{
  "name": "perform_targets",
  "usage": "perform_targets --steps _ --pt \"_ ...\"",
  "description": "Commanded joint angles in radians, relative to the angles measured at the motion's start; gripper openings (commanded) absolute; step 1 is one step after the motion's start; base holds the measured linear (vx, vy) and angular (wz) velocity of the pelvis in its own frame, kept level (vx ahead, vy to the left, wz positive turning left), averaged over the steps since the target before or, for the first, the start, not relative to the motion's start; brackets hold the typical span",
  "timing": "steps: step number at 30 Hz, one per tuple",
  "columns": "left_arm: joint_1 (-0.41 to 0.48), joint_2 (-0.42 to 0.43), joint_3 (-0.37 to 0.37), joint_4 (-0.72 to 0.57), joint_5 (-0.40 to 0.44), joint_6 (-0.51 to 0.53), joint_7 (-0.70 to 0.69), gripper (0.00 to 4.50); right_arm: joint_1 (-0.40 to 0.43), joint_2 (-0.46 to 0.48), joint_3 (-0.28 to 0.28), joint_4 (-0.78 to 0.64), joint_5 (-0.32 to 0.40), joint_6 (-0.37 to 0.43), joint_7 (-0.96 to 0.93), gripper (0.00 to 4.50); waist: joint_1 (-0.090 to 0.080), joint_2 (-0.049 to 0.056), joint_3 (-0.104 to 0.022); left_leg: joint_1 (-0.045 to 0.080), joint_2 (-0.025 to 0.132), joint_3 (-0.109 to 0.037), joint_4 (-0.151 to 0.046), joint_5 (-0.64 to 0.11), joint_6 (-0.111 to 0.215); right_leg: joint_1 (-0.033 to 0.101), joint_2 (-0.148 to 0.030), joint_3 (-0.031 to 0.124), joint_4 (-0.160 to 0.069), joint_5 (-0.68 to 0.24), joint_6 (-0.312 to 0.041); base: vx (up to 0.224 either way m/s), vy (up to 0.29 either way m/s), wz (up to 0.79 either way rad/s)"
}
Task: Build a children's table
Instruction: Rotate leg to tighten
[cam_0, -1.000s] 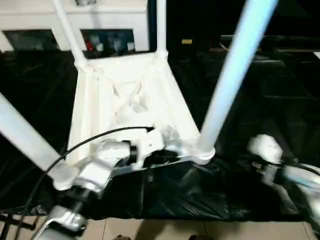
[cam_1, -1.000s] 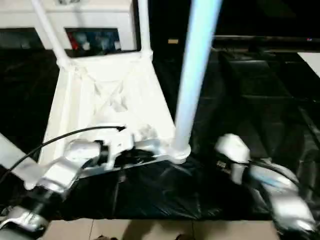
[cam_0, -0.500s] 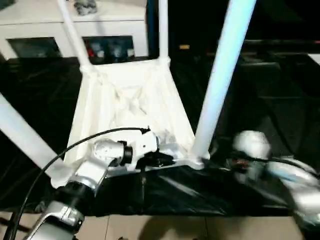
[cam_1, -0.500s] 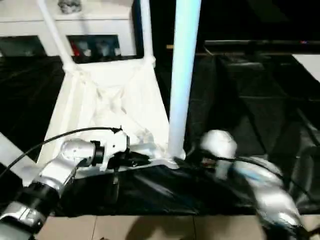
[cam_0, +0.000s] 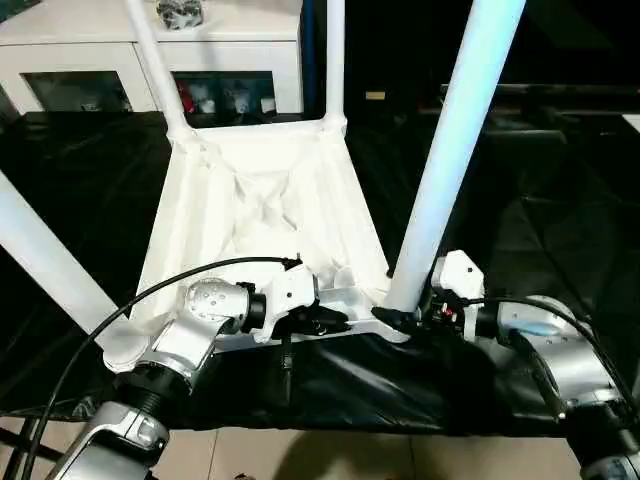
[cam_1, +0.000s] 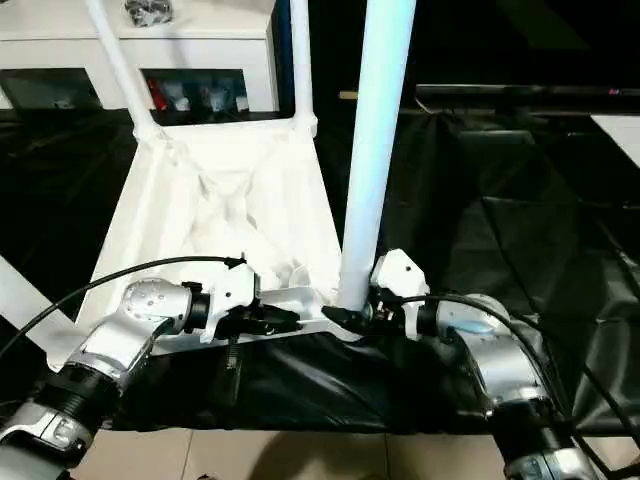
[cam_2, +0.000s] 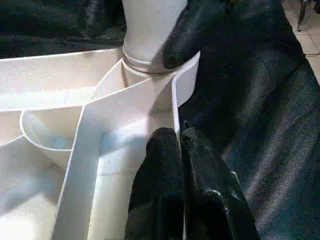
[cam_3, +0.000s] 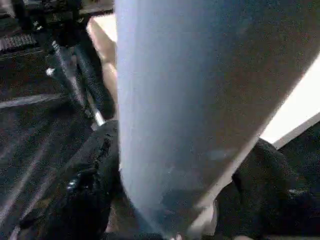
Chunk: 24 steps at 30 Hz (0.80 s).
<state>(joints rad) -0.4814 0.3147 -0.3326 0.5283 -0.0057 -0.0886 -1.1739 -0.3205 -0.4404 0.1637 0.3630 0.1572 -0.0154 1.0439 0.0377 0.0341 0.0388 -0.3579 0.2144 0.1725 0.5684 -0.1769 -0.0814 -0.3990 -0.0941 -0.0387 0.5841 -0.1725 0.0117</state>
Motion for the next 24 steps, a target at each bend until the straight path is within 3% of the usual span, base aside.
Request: perform_targets --steps 1,11,15,19,20,22,24 --pt "0.018 0.03 -0.058 0.047 0.05 0.013 -0.045 0.0 -0.019 -0.01 0.002 0.022 -0.001 -0.015 0.021 3.03 0.002 -0.013 -0.058 -0.001 0.002 0.013 -0.054 -0.231 0.066 0.049 -0.022 0.017 -0.059 -0.198 -0.238 0.0 0.0 0.0" --pt "0.003 0.027 -0.061 0.071 0.055 0.013 -0.042 0.0 -0.034 0.022 0.004 0.072 0.019 -0.019 0.046 2.29 0.0 -0.016 -0.057 0.0 0.002 0.012 -0.058 -0.268 0.052 0.047 -0.022 0.016 -0.063 -0.252 -0.226 0.0 0.0 0.0" --pt "0.01 0.01 -0.06 0.06 0.049 0.037 -0.023 0.0 0.04 0.046 0.012 0.011 0.026 -0.01 0.014 2.05 0.0 -0.017 -0.055 0.0 0.002 0.011 -0.06 -0.288 0.043 0.044 -0.022 0.018 -0.068 -0.292 -0.211 0.0 0.0 0.0" --pt "0.021 -0.012 -0.058 0.038 0.05 0.072 0.017 0.0 0.121 0.101 0.004 -0.06 -0.009 0.024 -0.146 2.0 0.002 -0.014 -0.052 0.001 0.003 0.009 -0.066 -0.298 0.03 0.04 -0.021 0.019 -0.071 -0.308 -0.193 0.0 0.0 0.0" --pt "0.023 -0.021 -0.058 0.037 0.052 0.079 0.032 0.0 0.134 0.122 0.0 -0.069 -0.023 0.037 -0.198 1.98 -0.001 -0.015 -0.049 0.0 0.002 0.008 -0.069 -0.318 0.022 0.039 -0.02 0.019 -0.074 -0.338 -0.181 0.0 0.0 0.0" --pt "0.027 -0.045 -0.058 0.026 0.057 0.101 0.069 0.0 0.166 0.175 -0.004 -0.097 -0.042 0.067 -0.298 1.98 -0.006 -0.01 -0.03 0.005 -0.001 0.005 -0.077 -0.405 0.005 0.024 -0.019 0.016 -0.09 -0.467 -0.144 0.0 0.0 0.0" --pt "0.029 -0.064 -0.059 0.021 0.06 0.114 0.096 0.0 0.182 0.214 -0.004 -0.109 -0.056 0.086 -0.365 1.97 -0.014 -0.011 -0.025 0.019 -0.006 -0.003 -0.077 -0.495 -0.014 0.01 -0.021 0.012 -0.11 -0.633 -0.077 0.0 0.0 0.0"
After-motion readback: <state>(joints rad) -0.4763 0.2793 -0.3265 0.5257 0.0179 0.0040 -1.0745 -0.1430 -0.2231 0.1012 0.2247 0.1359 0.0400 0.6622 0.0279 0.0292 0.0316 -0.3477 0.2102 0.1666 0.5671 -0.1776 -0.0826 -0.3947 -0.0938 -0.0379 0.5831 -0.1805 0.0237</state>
